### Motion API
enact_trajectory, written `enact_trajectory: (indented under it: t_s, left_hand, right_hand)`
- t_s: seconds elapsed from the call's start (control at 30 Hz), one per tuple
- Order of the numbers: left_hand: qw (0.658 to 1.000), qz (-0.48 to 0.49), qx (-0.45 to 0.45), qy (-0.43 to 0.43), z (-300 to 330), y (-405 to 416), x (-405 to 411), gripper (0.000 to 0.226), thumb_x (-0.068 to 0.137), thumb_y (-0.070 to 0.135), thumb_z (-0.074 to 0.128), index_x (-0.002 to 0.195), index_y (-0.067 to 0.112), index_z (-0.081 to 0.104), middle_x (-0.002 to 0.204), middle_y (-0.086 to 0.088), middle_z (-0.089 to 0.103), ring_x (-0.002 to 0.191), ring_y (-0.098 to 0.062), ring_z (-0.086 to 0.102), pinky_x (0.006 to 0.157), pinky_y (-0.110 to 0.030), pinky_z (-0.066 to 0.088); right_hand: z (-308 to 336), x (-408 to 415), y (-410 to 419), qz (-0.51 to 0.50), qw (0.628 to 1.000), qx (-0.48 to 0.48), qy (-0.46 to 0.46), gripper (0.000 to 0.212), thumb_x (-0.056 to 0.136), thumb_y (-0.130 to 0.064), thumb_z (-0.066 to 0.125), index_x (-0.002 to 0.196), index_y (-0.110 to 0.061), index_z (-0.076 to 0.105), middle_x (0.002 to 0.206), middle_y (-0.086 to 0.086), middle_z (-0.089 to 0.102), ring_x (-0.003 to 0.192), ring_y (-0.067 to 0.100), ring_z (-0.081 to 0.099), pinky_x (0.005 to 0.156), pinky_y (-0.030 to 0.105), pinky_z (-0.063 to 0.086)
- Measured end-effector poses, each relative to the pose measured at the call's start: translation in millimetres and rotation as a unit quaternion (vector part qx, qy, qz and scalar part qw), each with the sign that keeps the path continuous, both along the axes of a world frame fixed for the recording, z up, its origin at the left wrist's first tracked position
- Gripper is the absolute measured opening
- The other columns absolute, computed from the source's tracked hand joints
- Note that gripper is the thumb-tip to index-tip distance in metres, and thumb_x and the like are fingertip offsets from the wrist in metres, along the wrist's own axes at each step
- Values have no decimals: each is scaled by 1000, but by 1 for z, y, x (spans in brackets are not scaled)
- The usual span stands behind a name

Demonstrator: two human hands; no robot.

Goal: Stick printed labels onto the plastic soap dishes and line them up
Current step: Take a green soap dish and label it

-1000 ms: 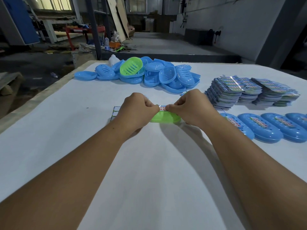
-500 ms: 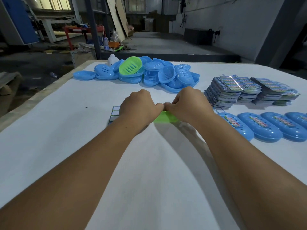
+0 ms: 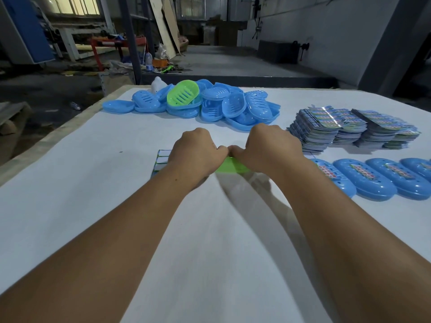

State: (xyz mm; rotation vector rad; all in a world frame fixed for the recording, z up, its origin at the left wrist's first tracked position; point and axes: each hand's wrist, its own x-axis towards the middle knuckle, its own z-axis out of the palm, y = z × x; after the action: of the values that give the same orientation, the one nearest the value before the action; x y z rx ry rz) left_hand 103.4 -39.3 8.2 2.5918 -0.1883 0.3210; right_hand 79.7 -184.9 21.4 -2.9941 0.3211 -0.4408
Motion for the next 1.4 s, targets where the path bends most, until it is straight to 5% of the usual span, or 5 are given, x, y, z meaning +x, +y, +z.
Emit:
enact_trajectory:
  t_s: [0.6, 0.8, 1.07, 1.3, 1.4]
  left_hand:
    - [990, 24, -106, -91, -6, 5, 1, 17, 87, 46, 54, 88, 30, 53, 80, 9, 59, 82, -25, 56, 68, -35, 40]
    - [989, 17, -116, -93, -10, 6, 0, 11, 88, 42, 53, 88, 32, 50, 79, 9, 65, 81, -24, 58, 66, -34, 39]
    - [989, -5, -119, -87, -13, 3, -3, 18, 88, 36, 58, 103, 32, 48, 78, 7, 64, 83, -24, 59, 73, -38, 48]
    - [990, -8, -117, -81, -12, 4, -4, 17, 88, 35, 58, 102, 32, 50, 71, 7, 63, 81, -22, 60, 76, -40, 50]
    - [990, -10, -116, -78, -11, 4, -5, 16, 89, 35, 58, 102, 31, 51, 68, 7, 63, 78, -21, 61, 77, -41, 52]
  right_hand:
    - [-5, -18, 1, 257, 953, 157, 25, 68, 82, -42, 71, 144, -40, 44, 139, -8, 57, 120, 16, 57, 92, 30, 46]
    - [8, -31, -11, 158, 980, 38, 114, 57, 82, -61, 63, 133, -37, 54, 113, -3, 50, 109, 25, 55, 89, 36, 47]
    - [28, -51, -44, 44, 988, -7, 150, 60, 67, -70, 72, 57, -13, 59, 54, -3, 56, 53, 16, 55, 49, 24, 34]
    - [30, -50, -53, 30, 988, 3, 154, 40, 69, -50, 79, 68, -14, 61, 32, -7, 49, 49, 17, 54, 52, 23, 43]
    - [30, -49, -59, 26, 990, -6, 140, 45, 73, -36, 84, 109, -15, 68, 66, -1, 67, 68, 23, 64, 68, 28, 54]
